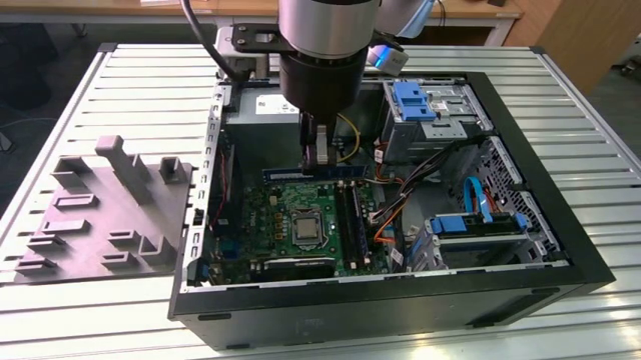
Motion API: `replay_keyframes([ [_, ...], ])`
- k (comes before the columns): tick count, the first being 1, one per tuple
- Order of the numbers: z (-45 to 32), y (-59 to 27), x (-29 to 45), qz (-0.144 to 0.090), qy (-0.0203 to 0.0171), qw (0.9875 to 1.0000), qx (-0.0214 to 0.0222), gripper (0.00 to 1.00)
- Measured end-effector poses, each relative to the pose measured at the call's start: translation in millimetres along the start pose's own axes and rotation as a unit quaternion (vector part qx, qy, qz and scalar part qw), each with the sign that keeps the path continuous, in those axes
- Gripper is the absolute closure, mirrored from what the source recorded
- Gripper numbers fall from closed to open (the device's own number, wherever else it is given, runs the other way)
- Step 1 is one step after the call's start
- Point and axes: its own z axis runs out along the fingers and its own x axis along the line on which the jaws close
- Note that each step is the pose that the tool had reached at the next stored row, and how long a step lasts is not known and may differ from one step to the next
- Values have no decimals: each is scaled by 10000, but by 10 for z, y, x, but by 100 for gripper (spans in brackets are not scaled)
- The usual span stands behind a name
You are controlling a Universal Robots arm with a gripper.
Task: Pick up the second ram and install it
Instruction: 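Insert the second ram into the second slot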
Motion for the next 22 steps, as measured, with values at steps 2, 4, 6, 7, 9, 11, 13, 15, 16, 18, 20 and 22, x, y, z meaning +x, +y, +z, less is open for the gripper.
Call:
replay_keyframes([
  [2,2,0,0,0,0,10000,0,89],
  [4,2,0,0,0,0,10000,0,89],
  [6,3,0,0,0,0,10000,0,89],
  [7,3,0,0,0,0,10000,0,89],
  [9,4,0,0,0,0,10000,0,89],
  [11,4,0,0,0,0,10000,0,89],
  [13,4,0,0,0,0,10000,0,89],
  [15,5,0,0,0,0,10000,0,89],
  [16,5,0,0,0,0,10000,0,89],
  [18,5,0,0,9,0,10000,0,89],
  [20,6,-1,0,91,-5,10000,1,89],
  [22,6,-1,0,178,-8,9998,2,89],
])
